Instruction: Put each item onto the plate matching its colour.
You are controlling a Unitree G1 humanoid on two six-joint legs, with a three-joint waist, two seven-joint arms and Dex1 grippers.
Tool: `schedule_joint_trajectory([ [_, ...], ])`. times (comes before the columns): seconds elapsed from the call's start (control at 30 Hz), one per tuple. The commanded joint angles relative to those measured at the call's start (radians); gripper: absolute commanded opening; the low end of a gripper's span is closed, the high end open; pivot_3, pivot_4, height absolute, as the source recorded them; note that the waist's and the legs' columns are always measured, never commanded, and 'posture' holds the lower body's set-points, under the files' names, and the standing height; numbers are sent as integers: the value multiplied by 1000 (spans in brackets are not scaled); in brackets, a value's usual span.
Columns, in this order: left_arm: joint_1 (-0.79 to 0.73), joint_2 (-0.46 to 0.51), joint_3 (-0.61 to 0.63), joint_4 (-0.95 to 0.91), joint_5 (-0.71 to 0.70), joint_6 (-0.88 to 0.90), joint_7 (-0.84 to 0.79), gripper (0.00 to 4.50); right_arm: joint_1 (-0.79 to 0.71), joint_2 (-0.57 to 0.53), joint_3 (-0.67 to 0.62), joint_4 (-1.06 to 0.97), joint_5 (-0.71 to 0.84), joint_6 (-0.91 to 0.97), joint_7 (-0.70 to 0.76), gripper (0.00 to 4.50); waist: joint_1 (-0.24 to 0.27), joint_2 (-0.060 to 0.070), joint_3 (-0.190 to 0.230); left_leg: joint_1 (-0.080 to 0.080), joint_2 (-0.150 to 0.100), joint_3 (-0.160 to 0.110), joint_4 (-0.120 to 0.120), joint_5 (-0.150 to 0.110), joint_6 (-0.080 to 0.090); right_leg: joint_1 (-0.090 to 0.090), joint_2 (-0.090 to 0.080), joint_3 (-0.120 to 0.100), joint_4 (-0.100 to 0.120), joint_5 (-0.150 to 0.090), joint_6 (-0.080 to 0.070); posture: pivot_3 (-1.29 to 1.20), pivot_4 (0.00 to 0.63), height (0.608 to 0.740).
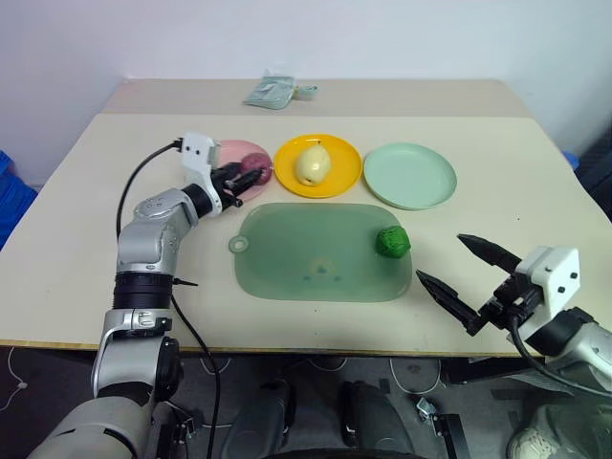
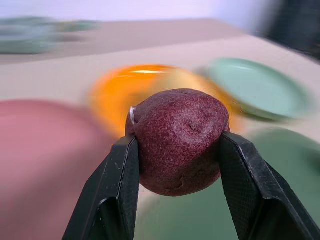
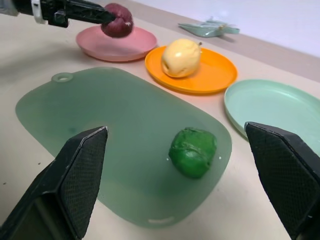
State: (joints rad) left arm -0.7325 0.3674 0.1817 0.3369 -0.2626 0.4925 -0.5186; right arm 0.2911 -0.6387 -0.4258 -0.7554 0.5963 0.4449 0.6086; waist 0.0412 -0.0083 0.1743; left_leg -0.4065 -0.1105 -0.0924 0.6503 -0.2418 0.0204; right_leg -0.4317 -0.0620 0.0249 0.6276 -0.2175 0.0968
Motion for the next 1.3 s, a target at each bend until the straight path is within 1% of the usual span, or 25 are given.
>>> schedule_joint_trajectory([
  [0.03, -19, -12, 20, 23, 51, -38, 145, 1964, -26, -15, 4, 8, 5, -12, 14, 4500, 1, 0, 0, 0, 0, 0, 0, 0, 0, 0, 0, 0, 0, 0, 0, 0, 150, 740],
  [0.13, -35, -30, -4, 100, 128, -93, 274, 1964, -51, -20, 18, 24, 1, -10, 19, 4500, 2, 0, 0, 0, -1, 0, 0, 0, 0, 0, 0, 0, 0, 0, 0, 0, 150, 740],
  [0.23, -57, -42, -17, 191, 166, -156, 335, 1964, -79, -22, 35, 30, -3, -3, 13, 4500, 1, 0, 0, 0, -1, 0, 0, 0, 0, 0, 0, 0, 0, 0, 0, 0, 150, 740],
  [0.3, -65, -42, -25, 228, 182, -190, 346, 2765, -90, -23, 41, 33, -6, 0, 11, 4500, 0, -1, 0, 0, -1, 0, 0, 0, 0, 0, 0, 0, 0, 0, 0, 0, 150, 740],
  [0.37, -68, -45, -32, 237, 179, -211, 324, 3549, -101, -24, 44, 36, -12, 4, 6, 4500, -1, -1, 0, 0, -1, 0, 0, 0, 0, 0, 0, 0, 0, 0, 0, 0, 150, 740],
  [0.4, -65, -45, -37, 230, 176, -221, 307, 4151, -105, -25, 46, 37, -14, 7, 3, 4500, -1, -1, 0, 0, -1, 0, 0, 0, 0, 0, 0, 0, 0, 0, 0, 0, 150, 740],
  [0.43, -58, -46, -36, 210, 162, -233, 283, 4457, -110, -26, 46, 37, -14, 11, 0, 4500, 0, -1, 0, 0, -1, 0, 0, 0, 0, 0, 0, 0, 0, 0, 0, 0, 150, 740],
  [0.53, -23, -42, -25, 111, 103, -271, 179, 4457, -122, -27, 46, 33, -8, 33, -15, 4500, -1, -1, 0, 0, -1, 0, 0, 0, 0, 0, 0, 0, 0, 0, 0, 0, 150, 740],
  [0.63, 56, -6, -19, -62, -7, -239, -1, 4457, -138, -24, 62, 28, 8, 66, -27, 4500, -4, 0, 0, 0, 0, 0, -1, 0, 0, -1, 0, 0, 0, 0, 0, 0, 150, 740],
  [0.7, 115, 27, -24, -178, -97, -182, -126, 4457, -155, -24, 87, 33, -2, 97, -48, 4500, -10, 0, -1, 0, 0, 2, -2, 0, 0, -2, 0, 2, 0, 0, 0, 0, 150, 740],
  [0.77, 166, 72, -39, -268, -153, -128, -222, 4457, -175, -20, 116, 52, -12, 113, -57, 4500, -14, 0, -1, 0, 1, 2, -2, 0, 0, -2, 0, 2, 1, 0, -1, 0, 150, 740],
  [0.87, 226, 187, -69, -386, -256, 18, -392, 4457, -206, -6, 167, 91, -37, 106, -57, 4500, -16, 0, -1, 0, 1, 2, -2, 0, 0, -2, 0, 2, 1, 0, -1, 0, 150, 740],
  [0.9, 236, 207, -75, -407, -272, 42, -417, 4457, -211, -3, 175, 100, -42, 102, -55, 4500, -13, 0, -1, 0, 1, 2, -2, 0, 0, -2, 0, 1, 1, 0, -1, 0, 150, 740],
  [0.97, 268, 286, -70, -472, -330, 75, -528, 4457, -242, 4, 222, 156, -74, 88, -50, 4500, -8, 0, 0, 0, 0, 2, -2, 0, 0, -2, 0, 1, 1, -1, -2, 0, 150, 740],
  [1.03, 292, 354, -75, -515, -350, 69, -625, 4457, -274, 13, 259, 216, -103, 78, -50, 4500, -9, 0, 0, 0, 1, 2, -2, 0, 0, -1, 0, 1, 0, -2, -4, 0, 150, 740],
  [1.13, 303, 414, -87, -547, -369, 67, -704, 4457, -322, 21, 304, 303, -151, 69, -57, 4500, -5, 1, 0, 0, 1, 2, -2, 0, 0, -2, 0, 1, 0, -2, -4, 0, 150, 740],
  [1.3, 314, 459, -105, -575, -362, 35, -779, 4457, -385, 42, 340, 418, -203, 52, -54, 4500, -4, 1, 0, 0, 1, 2, -2, 0, 0, -2, 0, 2, 0, -2, -5, 0, 150, 740],
])
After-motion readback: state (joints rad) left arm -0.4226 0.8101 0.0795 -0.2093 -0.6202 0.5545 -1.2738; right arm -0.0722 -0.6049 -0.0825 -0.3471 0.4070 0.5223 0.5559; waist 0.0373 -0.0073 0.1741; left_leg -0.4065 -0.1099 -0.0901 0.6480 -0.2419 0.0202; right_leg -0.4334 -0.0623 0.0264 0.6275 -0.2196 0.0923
